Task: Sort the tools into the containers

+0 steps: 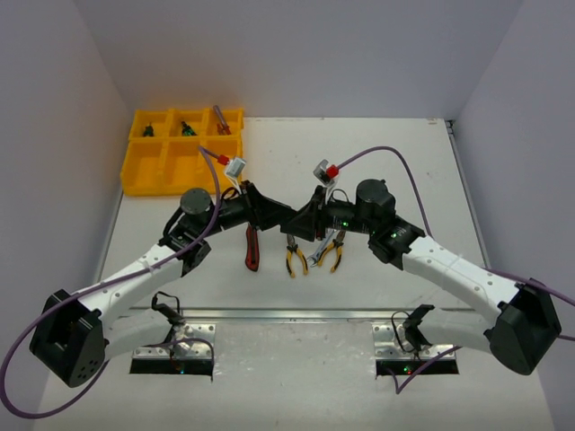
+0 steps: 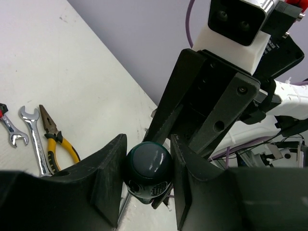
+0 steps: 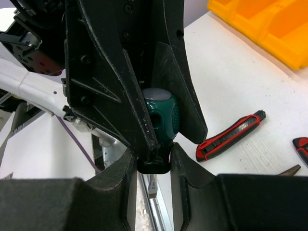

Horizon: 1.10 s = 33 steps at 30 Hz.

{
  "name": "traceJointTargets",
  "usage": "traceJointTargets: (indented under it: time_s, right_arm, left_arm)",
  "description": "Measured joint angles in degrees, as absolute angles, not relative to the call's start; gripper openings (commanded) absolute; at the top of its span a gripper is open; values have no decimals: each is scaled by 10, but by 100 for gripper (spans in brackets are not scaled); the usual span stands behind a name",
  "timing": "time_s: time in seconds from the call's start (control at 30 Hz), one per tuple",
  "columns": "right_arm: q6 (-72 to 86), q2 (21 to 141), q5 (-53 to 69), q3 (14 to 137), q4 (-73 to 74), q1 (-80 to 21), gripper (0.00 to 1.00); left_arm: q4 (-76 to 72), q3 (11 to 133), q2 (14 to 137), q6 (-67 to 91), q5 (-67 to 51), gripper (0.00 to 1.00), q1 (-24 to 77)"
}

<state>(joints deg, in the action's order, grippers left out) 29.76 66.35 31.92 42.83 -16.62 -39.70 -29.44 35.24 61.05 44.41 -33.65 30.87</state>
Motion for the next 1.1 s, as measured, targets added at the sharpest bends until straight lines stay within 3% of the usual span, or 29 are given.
traceJointTargets:
  time_s: [0.03,0.1,0.17,0.27,0.37,0.57,0.8,1.0,1.1]
  right_arm:
    - [298,663,317,429,-163,-398,26]
    - [297,664,309,432,-153,-398,87]
    - [297,664,288,433,-144,-399,99]
    - [295,660,212,433,-121,-399,99]
    - [312,647,59,437,-50,-399,99]
    - [353,602,-160,428,101,-380,99]
    - [356,547,-187,411,144,-378,99]
    - [356,563,-151,411,143,-377,99]
    - [356,582,-129,409,138,-377,99]
  left_arm:
    - [-294,353,612,444,-335,0,309]
    - [-285,356,614,439,-325,0,312]
    - [-255,369,617,429,-300,0,315]
    - [-180,409,627,410,-226,0,321]
    - [-69,487,663,382,-101,0,311]
    - [64,617,781,371,55,0,113]
    - [129,870,1012,374,180,0,-72]
    - [150,1232,1271,265,240,0,-135]
    - [128,1248,1312,223,246,0,-144]
